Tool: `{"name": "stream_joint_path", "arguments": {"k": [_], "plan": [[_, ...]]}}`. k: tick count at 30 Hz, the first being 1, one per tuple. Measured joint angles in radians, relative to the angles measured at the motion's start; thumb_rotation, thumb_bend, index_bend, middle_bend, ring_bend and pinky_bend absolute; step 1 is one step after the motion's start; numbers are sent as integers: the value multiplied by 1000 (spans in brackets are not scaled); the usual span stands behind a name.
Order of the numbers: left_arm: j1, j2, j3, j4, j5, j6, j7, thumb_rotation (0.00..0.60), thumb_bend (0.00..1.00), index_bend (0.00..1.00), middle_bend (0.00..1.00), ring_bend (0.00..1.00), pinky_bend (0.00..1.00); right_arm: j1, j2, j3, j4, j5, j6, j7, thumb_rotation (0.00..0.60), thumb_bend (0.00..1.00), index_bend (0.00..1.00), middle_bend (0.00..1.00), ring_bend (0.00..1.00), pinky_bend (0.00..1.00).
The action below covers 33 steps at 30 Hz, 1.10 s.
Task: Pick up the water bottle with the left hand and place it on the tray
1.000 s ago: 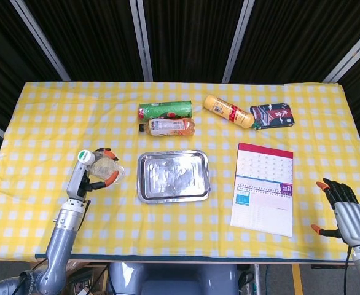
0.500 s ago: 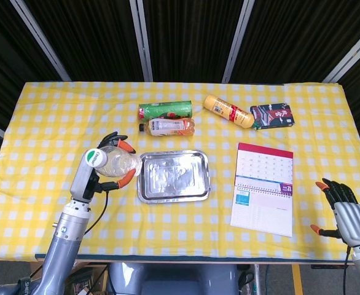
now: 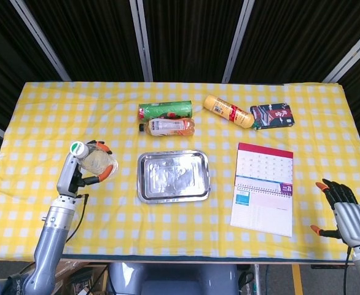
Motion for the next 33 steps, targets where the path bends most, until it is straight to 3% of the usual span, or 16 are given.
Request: {"name": "stream_joint_path", "arguments": {"k": [7,11,18,28,33], "plan": [[7,-36,54,207,-5,-108,-143,600,506,757,765,203,83,2,-2,0,1,3,-5,-5,600,158,127,73,1,0],[5,-42,52,199,19,-108,-159,600,506,758,767,203,83,2,-3,0,1,2,-4,-4,600,158,128,73,1,0],[-8,-11,12,40,59,-67,-110,600,506,761,770,210,83,2,-2,-3,-2,-6,-3,1,600,158,127,74,1,0],[-50,67,-88,-327,35,34,155,600,506,761,770,210,84,-1,1,-3,-3,-8,2,9,600,157,128,73,1,0],[-43,108,-80,-397,3,89,231,600,506,761,770,210,84,-2,3,-5,-5,-13,3,10,600,157,127,74,1,0]]}}
